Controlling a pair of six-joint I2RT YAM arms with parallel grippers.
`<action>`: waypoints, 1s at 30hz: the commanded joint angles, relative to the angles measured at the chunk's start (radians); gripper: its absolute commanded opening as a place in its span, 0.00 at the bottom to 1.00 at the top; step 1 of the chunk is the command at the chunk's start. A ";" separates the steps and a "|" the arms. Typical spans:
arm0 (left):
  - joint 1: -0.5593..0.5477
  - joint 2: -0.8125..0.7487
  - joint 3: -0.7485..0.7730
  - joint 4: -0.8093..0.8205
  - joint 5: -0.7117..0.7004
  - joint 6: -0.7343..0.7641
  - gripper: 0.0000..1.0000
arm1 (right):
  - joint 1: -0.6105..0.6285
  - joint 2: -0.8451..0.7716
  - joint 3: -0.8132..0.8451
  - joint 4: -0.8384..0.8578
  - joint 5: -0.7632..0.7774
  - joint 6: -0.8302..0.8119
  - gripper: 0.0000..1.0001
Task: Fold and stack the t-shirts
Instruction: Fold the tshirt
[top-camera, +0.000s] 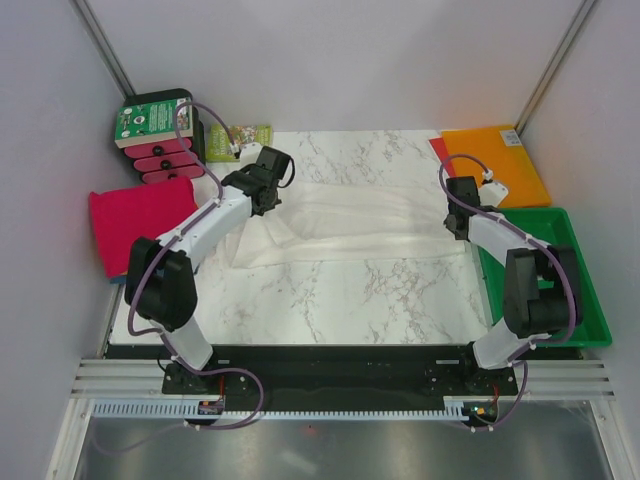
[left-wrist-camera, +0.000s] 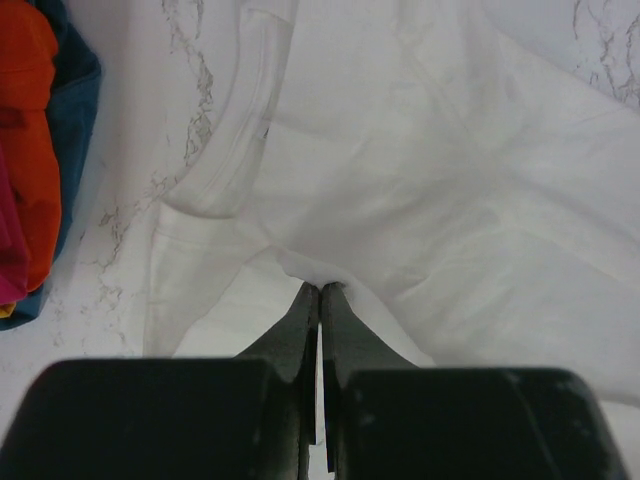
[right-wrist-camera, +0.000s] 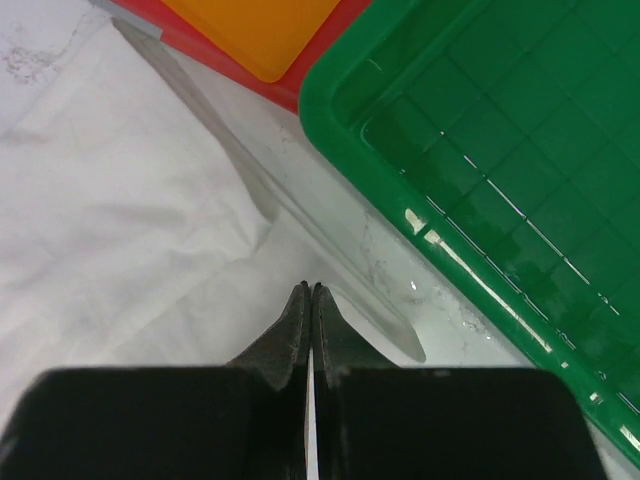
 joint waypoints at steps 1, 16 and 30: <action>0.027 0.035 0.083 0.034 -0.030 0.044 0.02 | -0.022 0.024 0.036 0.040 0.028 0.024 0.00; 0.075 0.127 0.176 0.035 -0.040 0.061 0.02 | -0.060 0.065 0.062 0.066 0.039 0.047 0.00; 0.104 0.219 0.230 0.034 -0.048 0.058 0.02 | -0.062 0.179 0.110 0.106 0.044 0.041 0.00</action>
